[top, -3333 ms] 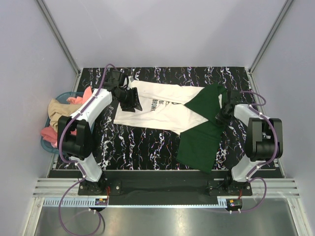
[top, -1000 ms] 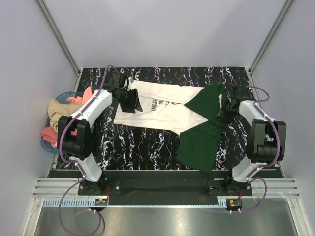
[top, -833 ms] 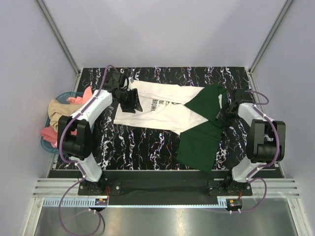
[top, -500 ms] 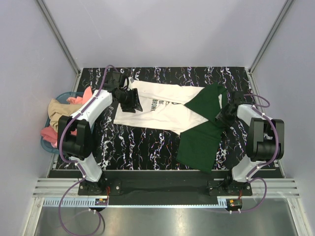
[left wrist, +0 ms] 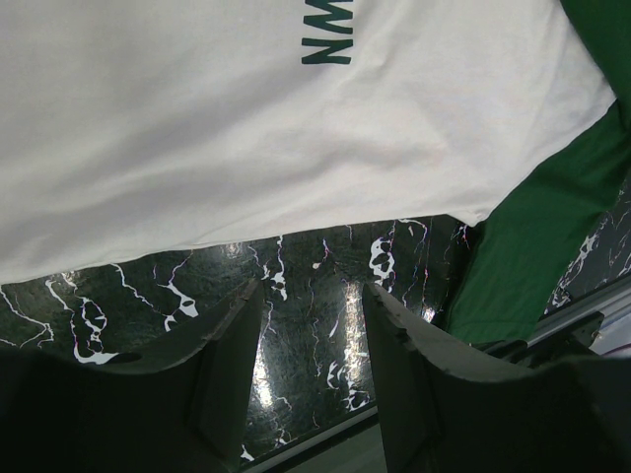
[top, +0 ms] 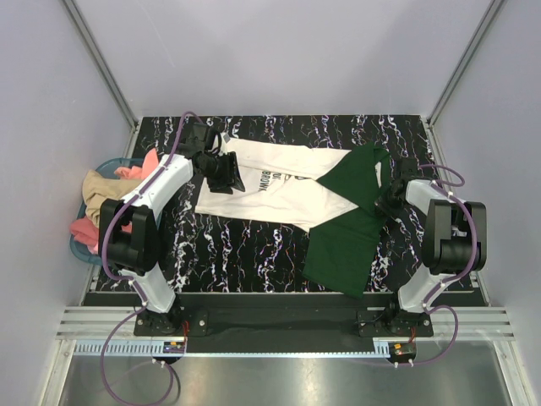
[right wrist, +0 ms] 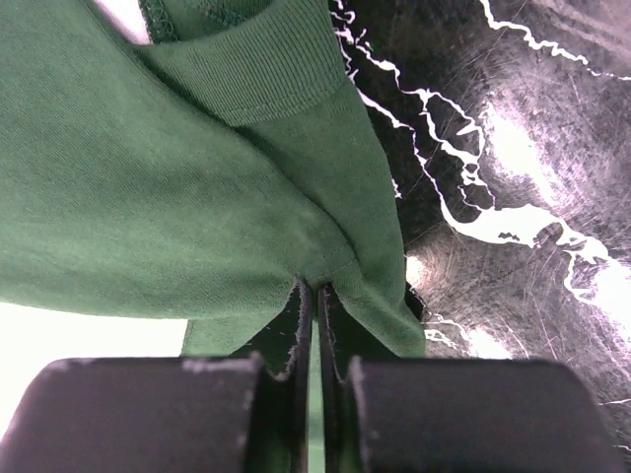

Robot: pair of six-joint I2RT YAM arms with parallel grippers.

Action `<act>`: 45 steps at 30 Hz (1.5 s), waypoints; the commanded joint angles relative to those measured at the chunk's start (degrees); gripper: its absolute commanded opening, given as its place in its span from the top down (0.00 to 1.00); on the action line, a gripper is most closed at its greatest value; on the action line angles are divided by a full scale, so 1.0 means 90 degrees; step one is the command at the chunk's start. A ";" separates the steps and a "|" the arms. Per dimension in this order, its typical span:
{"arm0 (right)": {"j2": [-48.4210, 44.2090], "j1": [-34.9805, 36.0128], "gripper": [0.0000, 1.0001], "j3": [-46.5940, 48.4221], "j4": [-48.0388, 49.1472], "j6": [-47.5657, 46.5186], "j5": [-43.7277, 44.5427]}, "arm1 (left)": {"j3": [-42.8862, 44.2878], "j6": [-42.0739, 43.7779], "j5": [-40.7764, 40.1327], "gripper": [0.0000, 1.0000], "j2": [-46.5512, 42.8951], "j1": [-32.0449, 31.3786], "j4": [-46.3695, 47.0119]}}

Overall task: Fold and stack the t-shirts
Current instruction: Fold the tshirt

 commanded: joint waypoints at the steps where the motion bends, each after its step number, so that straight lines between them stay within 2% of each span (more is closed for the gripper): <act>1: -0.0170 -0.0016 1.00 0.0147 0.0218 -0.0057 0.0117 | -0.0010 -0.0004 0.0043 0.50 -0.0136 -0.0003 0.0208; 7: -0.0473 -0.0016 0.96 0.0293 0.0120 -0.0019 -0.0021 | 0.0088 -0.0053 0.0072 0.49 -0.0097 -0.0003 0.0218; 15: -0.0541 -0.0016 0.97 0.0625 -0.0182 0.0011 -0.0050 | 0.0205 -0.0151 0.0169 0.48 -0.0019 -0.0032 0.0247; 19: -0.0464 -0.0016 0.97 0.1121 -0.0144 0.0128 -0.0673 | 0.0331 -0.0278 0.0716 0.48 0.0186 -0.0022 0.0374; 25: 0.0248 -0.0007 0.97 0.2020 0.0344 0.0021 -0.1757 | 0.0849 -0.0463 0.0765 0.47 0.0440 -0.0091 0.0403; 37: 0.2299 -0.0007 0.94 0.4218 0.0491 -0.0067 -0.2188 | 0.1221 -0.0551 0.1009 0.47 0.0919 -0.0101 0.0833; 40: 0.2621 -0.0026 0.88 0.4648 0.0491 -0.0233 -0.2353 | 0.1259 -0.0658 0.1058 0.47 0.0977 -0.0120 0.1047; 41: 0.2680 -0.0026 0.83 0.4746 0.0482 -0.0378 -0.2470 | 0.1279 -0.0669 0.1087 0.47 0.1016 -0.0120 0.1077; 42: 0.2719 -0.0026 0.71 0.4853 0.0462 -0.0457 -0.2568 | 0.1318 -0.0669 0.1107 0.47 0.1046 -0.0130 0.1116; 45: 0.2361 -0.0036 0.55 0.4660 0.0413 -0.0750 -0.2443 | 0.1396 -0.0649 0.1156 0.47 0.1153 -0.0179 0.1136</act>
